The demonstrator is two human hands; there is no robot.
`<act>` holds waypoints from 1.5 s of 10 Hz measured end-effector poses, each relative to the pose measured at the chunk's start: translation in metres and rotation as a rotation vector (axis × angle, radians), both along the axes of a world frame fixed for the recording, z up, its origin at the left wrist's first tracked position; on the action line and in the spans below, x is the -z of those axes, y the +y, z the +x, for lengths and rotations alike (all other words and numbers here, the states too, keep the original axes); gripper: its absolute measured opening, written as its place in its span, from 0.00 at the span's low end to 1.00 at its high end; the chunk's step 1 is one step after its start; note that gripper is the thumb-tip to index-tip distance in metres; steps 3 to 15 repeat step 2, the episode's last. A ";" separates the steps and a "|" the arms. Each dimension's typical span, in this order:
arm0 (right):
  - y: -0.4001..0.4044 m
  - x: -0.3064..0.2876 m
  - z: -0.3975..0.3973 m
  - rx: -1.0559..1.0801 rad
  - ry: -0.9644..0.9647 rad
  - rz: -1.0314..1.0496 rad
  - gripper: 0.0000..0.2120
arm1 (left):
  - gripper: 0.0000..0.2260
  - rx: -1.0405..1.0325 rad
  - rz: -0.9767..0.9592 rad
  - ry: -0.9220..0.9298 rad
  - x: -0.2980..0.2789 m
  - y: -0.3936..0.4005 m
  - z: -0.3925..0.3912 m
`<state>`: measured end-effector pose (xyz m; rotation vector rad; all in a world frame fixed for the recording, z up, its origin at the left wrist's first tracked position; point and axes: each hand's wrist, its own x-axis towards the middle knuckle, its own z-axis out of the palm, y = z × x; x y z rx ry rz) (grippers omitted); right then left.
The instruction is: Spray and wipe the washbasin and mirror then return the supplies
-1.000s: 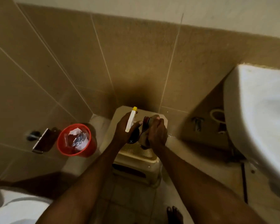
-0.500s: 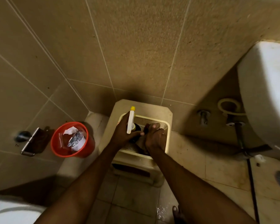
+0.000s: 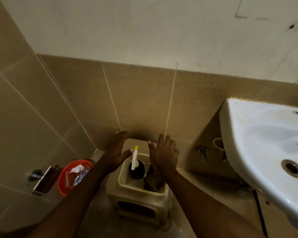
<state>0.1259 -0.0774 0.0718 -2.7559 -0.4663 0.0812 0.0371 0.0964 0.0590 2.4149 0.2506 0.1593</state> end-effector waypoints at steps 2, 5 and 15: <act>0.009 -0.118 0.019 -0.124 -0.210 0.195 0.34 | 0.38 -0.040 0.091 -0.213 -0.140 -0.032 0.040; 0.009 -0.118 0.019 -0.124 -0.210 0.195 0.34 | 0.38 -0.040 0.091 -0.213 -0.140 -0.032 0.040; 0.009 -0.118 0.019 -0.124 -0.210 0.195 0.34 | 0.38 -0.040 0.091 -0.213 -0.140 -0.032 0.040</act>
